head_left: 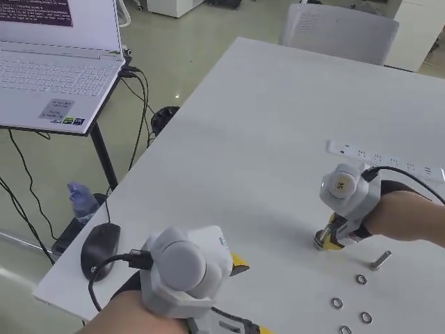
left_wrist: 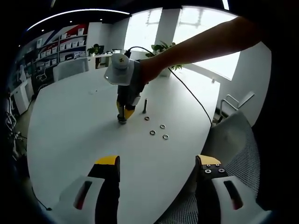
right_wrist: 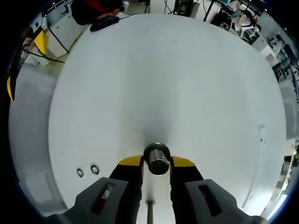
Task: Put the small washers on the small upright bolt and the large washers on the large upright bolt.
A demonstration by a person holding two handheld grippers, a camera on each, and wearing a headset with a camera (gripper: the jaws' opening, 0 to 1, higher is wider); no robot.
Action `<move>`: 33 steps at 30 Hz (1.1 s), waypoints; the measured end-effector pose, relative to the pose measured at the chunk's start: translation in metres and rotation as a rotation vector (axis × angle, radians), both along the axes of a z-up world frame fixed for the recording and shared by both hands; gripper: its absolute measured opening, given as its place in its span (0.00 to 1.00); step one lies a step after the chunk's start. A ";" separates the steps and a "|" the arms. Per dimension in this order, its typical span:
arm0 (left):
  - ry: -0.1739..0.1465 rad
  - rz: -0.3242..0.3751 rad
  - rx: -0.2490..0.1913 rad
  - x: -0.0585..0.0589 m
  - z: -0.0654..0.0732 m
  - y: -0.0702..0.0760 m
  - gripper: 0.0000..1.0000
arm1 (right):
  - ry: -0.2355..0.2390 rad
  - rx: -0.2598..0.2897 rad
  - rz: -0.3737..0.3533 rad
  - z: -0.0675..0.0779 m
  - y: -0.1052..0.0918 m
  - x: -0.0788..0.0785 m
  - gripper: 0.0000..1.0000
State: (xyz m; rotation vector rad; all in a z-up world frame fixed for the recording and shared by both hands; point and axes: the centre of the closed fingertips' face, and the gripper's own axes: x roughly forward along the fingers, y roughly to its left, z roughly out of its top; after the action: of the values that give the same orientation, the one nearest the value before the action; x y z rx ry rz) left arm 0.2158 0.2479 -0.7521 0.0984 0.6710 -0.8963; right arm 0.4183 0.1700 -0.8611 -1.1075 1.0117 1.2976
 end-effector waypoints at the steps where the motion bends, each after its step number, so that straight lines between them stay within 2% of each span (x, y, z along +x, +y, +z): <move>1: 0.000 0.000 0.000 0.000 0.000 0.000 0.65 | 0.000 -0.001 0.000 0.000 0.000 0.000 0.22; 5: 0.003 -0.003 -0.003 -0.001 0.000 -0.001 0.65 | -0.004 -0.002 0.008 -0.004 -0.001 -0.001 0.22; 8: 0.000 0.009 -0.018 0.002 0.002 -0.002 0.65 | 0.001 0.006 0.000 -0.003 0.000 -0.001 0.22; 19: 0.000 0.009 -0.022 0.002 0.003 -0.003 0.61 | 0.012 0.013 -0.012 -0.003 -0.001 -0.001 0.23; 22: -0.006 0.011 -0.006 0.001 0.001 -0.003 0.65 | 0.012 0.008 -0.009 -0.003 -0.002 -0.001 0.23; 25: -0.009 0.017 -0.014 0.001 0.002 -0.003 0.67 | 0.013 0.006 -0.013 -0.002 -0.002 -0.002 0.23; 26: -0.016 0.019 -0.013 0.002 0.003 -0.003 0.68 | 0.018 0.008 -0.033 -0.002 -0.003 -0.002 0.23; 28: -0.025 0.021 -0.018 0.002 0.004 -0.005 0.72 | 0.019 0.016 -0.027 0.000 -0.003 -0.002 0.24; 31: -0.038 0.033 -0.031 0.003 0.006 -0.008 0.85 | 0.023 0.018 -0.028 0.001 -0.005 -0.003 0.31; 32: -0.040 0.030 -0.026 0.003 0.005 -0.010 0.86 | 0.023 0.023 -0.029 0.002 -0.006 -0.003 0.34; 33: -0.037 0.021 -0.002 0.002 0.002 -0.009 0.85 | 0.023 0.032 -0.029 0.004 -0.006 -0.003 0.36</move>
State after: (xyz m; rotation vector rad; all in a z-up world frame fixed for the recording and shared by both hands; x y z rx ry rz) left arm 0.2175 0.2387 -0.7500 0.1053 0.6356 -0.8735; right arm 0.4152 0.1641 -0.8571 -1.0523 1.0172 1.3014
